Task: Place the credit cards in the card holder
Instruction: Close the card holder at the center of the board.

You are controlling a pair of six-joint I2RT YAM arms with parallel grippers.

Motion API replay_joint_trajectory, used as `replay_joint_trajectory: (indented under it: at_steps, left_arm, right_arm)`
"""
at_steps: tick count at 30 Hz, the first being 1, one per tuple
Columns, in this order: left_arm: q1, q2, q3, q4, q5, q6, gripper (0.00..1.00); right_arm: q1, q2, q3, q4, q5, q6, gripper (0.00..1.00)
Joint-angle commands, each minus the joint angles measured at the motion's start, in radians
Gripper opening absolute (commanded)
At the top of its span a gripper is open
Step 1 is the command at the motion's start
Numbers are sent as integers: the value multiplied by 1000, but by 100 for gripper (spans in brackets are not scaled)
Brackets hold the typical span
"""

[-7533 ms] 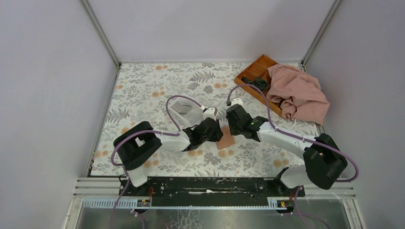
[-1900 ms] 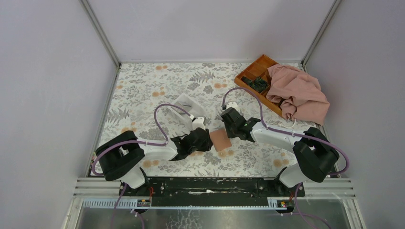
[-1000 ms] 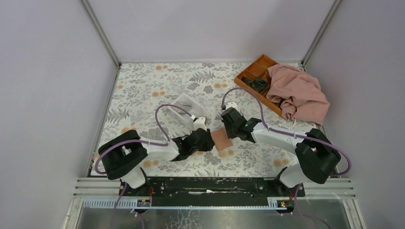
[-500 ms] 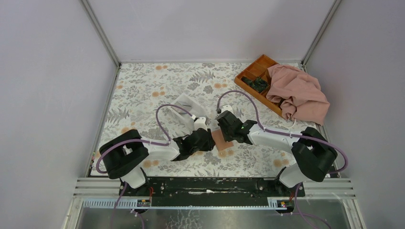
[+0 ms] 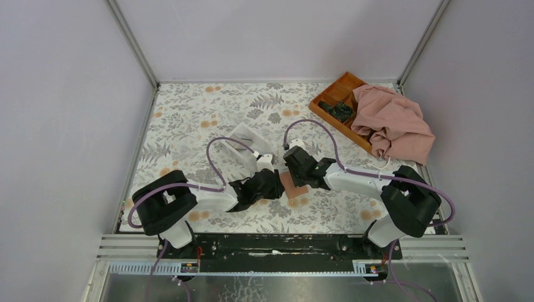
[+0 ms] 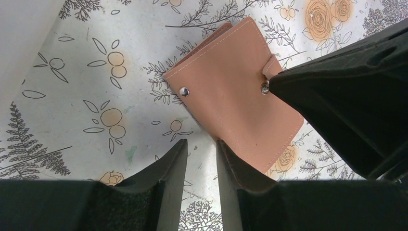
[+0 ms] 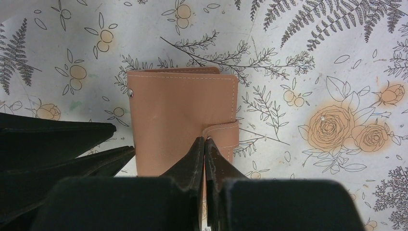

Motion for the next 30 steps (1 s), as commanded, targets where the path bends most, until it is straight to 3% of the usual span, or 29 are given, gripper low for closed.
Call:
replay_joint_trajectory:
  at_steps: [1, 30]
  left_arm:
    - [-9, 41, 0, -66, -2, 7, 36]
    - [-16, 58, 14, -68, -2, 4, 36]
  right_arm:
    - [17, 14, 34, 7, -4, 19, 1]
    - [30, -13, -5, -11, 25, 17, 0]
